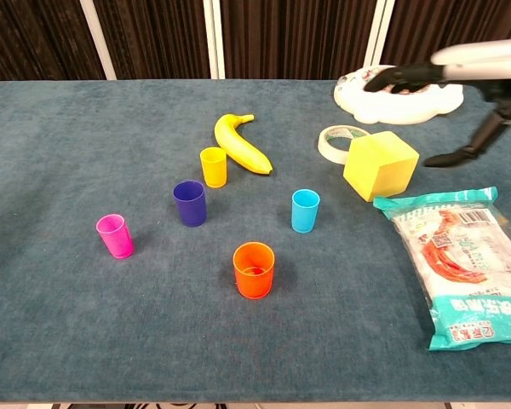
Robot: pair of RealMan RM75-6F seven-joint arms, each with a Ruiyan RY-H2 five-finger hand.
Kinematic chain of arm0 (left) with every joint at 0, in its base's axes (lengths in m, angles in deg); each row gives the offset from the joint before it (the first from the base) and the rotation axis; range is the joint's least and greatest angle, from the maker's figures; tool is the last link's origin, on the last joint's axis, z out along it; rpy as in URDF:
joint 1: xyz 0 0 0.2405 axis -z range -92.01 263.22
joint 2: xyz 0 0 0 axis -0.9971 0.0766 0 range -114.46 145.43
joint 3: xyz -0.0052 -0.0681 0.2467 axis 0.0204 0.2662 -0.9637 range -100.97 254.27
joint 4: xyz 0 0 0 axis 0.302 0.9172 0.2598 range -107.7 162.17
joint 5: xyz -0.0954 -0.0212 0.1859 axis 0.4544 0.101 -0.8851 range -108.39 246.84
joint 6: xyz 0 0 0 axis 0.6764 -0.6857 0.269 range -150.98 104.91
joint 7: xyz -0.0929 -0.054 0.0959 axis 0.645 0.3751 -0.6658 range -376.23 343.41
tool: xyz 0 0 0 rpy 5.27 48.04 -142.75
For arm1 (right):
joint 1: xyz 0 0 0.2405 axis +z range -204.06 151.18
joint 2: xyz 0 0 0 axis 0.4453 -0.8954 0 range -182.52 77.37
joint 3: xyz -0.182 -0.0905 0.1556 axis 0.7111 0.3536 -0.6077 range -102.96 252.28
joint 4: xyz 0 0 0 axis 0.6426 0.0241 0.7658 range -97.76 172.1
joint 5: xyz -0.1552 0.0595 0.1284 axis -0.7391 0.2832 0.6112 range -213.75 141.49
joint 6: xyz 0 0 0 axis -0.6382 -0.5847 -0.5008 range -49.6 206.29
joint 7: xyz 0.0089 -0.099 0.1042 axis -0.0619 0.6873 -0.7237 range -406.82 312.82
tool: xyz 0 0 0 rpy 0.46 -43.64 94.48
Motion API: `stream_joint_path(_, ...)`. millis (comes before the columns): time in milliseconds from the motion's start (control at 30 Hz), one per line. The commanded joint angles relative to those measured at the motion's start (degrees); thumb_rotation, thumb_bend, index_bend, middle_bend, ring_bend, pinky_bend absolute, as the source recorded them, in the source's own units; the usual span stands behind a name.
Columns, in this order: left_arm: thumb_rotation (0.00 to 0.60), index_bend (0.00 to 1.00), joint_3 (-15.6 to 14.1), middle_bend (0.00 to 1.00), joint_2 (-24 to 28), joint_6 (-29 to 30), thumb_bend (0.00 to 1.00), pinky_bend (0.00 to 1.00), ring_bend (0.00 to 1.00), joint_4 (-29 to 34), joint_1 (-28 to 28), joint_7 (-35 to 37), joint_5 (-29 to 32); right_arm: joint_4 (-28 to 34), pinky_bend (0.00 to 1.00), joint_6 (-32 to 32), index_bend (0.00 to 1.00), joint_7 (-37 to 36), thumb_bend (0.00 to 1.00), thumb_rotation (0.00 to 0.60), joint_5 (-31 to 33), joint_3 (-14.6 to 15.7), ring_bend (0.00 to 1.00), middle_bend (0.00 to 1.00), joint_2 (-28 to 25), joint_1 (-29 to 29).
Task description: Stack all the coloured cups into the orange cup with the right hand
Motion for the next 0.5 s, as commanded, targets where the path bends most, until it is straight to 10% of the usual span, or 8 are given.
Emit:
stream_joint_path(33,0.6,0.0,0.0,0.0,0.1,-0.1,0.0,0.05,0.0,0.0,0.0,0.1,0.1,1.0,0.0,-3.2,0.0,3.7,0.32,0.6,4.6,-2.3,0.0,0.0,3.5,3.9)
stream_joint_path(500,0.6,0.0,0.2,0.0,0.1,-0.8,0.0,0.05,0.0,-0.4,0.2,0.8,0.6,-4.2,0.0,-1.5,0.0,23.3,0.32,0.6,28.7,-3.0,0.0,0.0,20.1,20.0)
